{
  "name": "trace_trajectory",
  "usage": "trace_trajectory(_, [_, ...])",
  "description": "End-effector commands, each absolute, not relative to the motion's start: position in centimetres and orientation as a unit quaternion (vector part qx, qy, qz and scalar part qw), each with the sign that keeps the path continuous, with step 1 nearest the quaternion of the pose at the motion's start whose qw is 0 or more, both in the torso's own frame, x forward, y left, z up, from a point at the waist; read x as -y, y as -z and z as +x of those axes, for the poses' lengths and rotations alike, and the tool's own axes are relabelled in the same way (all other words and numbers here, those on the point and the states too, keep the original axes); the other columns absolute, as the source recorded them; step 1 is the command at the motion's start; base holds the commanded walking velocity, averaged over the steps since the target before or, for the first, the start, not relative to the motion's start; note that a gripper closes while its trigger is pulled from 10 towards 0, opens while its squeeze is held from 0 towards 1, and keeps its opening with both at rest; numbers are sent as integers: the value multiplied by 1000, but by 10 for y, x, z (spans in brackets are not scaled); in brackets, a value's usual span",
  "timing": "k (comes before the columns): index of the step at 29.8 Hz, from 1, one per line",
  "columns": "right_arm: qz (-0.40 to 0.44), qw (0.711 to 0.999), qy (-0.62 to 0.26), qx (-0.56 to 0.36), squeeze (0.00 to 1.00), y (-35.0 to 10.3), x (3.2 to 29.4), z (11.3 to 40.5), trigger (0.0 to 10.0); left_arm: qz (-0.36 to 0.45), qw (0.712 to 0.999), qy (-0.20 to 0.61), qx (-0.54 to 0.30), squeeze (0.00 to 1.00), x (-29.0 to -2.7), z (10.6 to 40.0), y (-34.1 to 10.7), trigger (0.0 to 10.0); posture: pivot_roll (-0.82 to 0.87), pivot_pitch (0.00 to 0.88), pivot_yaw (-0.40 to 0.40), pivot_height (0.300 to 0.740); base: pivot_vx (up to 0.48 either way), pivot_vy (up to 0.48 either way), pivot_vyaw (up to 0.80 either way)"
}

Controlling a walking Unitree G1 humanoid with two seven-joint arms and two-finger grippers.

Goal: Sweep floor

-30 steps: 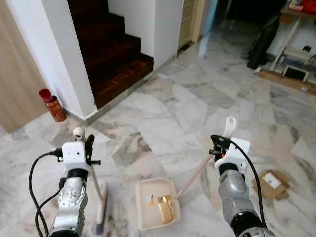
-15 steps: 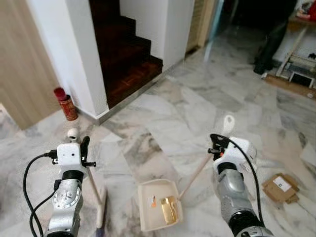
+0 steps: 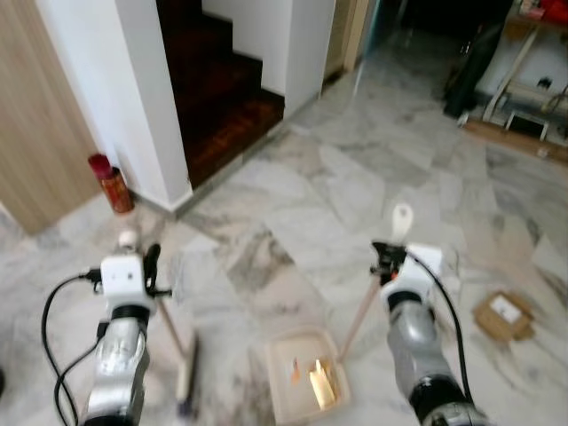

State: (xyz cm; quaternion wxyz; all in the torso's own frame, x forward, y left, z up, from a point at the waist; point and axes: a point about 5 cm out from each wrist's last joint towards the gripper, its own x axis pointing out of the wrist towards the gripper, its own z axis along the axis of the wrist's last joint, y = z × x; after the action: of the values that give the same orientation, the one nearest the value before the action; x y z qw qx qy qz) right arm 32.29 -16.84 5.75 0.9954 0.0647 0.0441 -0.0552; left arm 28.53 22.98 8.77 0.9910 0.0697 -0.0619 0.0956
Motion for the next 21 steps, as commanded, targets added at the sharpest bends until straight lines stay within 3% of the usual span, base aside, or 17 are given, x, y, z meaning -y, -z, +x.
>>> trace_trajectory(1, [71,995,63,-21,0,-67,173,327,10000,68,991,-90,77,0,-226,288,-94,10000,112,0,-29,740,0,307,0])
trace_trajectory(3, [69,995,62,-21,0,-66,172,326,10000,68,991,-90,77,0,-226,287,-94,10000,114,0,-30,740,0,309,219])
trace_trajectory(21, [67,996,56,-23,0,-65,169,325,10000,69,991,-88,78,0,-224,287,-94,10000,120,0,-28,740,0,311,800])
